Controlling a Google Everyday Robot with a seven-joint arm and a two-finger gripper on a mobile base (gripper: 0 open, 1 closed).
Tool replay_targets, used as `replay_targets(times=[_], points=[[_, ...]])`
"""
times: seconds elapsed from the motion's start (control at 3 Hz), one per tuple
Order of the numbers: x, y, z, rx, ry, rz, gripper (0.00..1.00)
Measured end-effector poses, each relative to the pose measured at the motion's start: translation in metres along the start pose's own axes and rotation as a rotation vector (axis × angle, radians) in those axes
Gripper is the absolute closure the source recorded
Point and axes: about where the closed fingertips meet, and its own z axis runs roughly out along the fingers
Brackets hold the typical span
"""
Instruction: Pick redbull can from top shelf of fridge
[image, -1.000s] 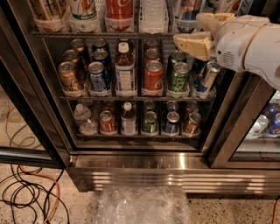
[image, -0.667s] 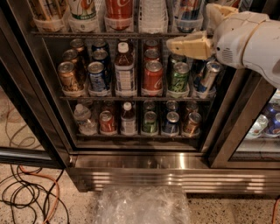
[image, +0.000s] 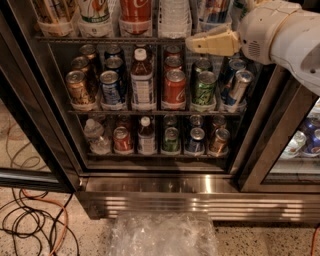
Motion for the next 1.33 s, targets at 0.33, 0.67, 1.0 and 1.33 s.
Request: replay_targets(times=[0.33,0.67,1.0,1.33], points=[[0.000,0.000,0.000,0.000,0.000,0.000,0.07],[0.002,-0.001,0.006,0.014,-0.002,0.004,0.07],[0.001,-0.006,0.023,0.041,-0.031,0.027,0.00],[0.005,-0.010,0.038,0.063,-0.044,0.050,0.05]])
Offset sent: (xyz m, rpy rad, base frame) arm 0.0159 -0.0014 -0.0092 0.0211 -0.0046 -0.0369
